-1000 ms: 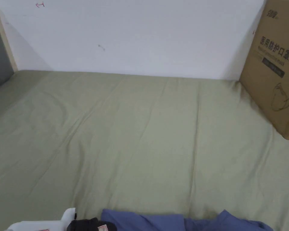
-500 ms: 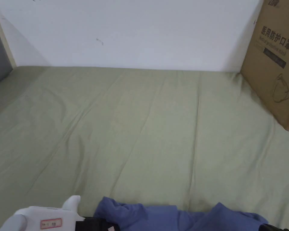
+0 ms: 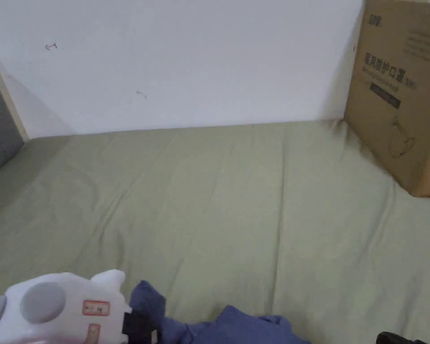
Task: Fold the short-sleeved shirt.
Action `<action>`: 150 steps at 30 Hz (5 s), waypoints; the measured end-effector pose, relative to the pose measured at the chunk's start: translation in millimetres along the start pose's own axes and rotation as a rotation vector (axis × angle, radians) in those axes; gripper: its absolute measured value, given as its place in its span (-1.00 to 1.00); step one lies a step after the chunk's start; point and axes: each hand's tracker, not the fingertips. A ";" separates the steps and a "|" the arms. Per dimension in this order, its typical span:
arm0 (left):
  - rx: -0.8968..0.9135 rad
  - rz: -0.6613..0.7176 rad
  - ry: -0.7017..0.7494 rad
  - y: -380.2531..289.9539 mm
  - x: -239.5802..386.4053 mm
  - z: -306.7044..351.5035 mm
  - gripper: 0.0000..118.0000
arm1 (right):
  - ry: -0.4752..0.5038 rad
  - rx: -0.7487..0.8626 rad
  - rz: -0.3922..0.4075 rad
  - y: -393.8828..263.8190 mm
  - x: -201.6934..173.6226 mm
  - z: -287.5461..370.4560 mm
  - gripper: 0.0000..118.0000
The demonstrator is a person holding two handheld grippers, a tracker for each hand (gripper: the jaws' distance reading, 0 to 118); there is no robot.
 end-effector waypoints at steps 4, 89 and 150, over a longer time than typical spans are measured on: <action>-0.042 -0.037 -0.091 9.8 55.1 -57.5 -0.89 | 0.015 0.000 -0.016 5.7 7.9 8.5 -1.00; 0.752 -0.206 0.119 -119.4 -22.2 57.8 -0.96 | -0.069 -0.734 0.245 -30.3 -13.8 -202.4 -1.00; 0.447 -0.108 0.721 19.4 -194.6 120.8 0.84 | -0.093 -0.304 0.105 -0.5 -32.0 -84.8 -1.00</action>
